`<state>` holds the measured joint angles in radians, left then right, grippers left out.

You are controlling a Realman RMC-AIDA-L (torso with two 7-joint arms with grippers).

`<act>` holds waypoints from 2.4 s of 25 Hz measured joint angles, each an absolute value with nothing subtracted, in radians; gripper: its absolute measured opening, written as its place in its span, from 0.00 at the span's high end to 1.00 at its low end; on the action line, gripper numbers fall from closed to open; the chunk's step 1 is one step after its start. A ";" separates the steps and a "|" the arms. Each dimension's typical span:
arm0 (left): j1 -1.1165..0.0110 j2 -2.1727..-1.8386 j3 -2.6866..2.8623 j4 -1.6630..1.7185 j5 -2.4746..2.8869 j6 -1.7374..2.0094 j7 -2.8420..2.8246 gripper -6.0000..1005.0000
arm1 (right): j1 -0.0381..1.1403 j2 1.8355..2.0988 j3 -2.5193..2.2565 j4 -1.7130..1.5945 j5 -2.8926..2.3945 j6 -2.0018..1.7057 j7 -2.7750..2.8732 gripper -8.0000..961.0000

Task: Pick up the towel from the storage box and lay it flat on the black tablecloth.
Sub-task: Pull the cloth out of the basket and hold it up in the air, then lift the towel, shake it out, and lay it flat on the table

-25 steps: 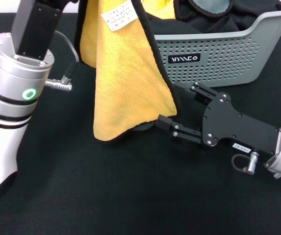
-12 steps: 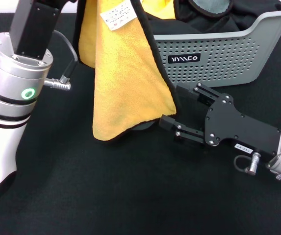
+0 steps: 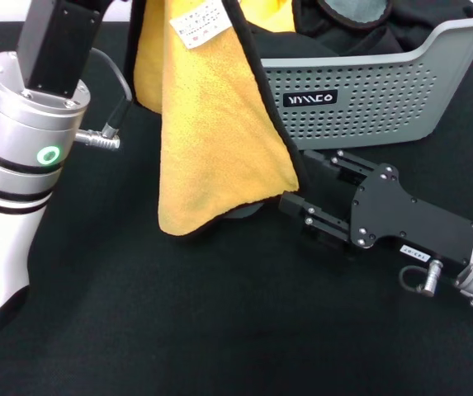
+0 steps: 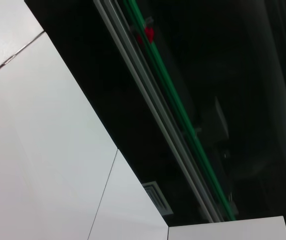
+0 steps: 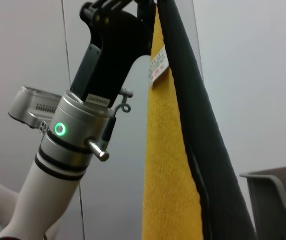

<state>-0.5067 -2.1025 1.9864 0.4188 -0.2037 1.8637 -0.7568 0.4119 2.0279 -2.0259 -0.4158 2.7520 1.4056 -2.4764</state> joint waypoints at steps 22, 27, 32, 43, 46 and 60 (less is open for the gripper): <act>-0.502 -2.105 1.986 0.419 -0.204 1.864 -0.756 0.97 | 0.416 2.028 -2.026 -0.413 2.755 1.388 -2.479 0.58; -0.502 -2.105 1.987 0.419 -0.204 1.864 -0.760 0.97 | 0.416 2.028 -2.029 -0.413 2.755 1.382 -2.490 0.80; -0.499 -2.104 1.992 0.418 -0.203 1.864 -0.763 0.97 | 0.412 2.028 -2.033 -0.422 2.753 1.385 -2.529 0.86; -0.436 -2.092 1.988 0.409 -0.179 1.908 -0.856 0.97 | 0.425 1.992 -1.984 -0.493 2.734 1.410 -2.420 0.97; -0.414 -2.083 1.987 0.404 -0.173 1.908 -0.886 0.97 | 0.413 1.939 -1.941 -0.605 2.648 1.414 -2.327 0.97; -0.152 -1.941 1.984 0.483 -0.079 2.032 -1.147 0.95 | 0.071 1.994 -1.482 -1.336 2.058 1.588 -1.878 0.96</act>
<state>-0.1524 -1.9410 1.9844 0.4828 -0.0793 2.0316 -1.1467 0.0715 1.9945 -1.4818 -1.3363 2.0578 1.5881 -1.8777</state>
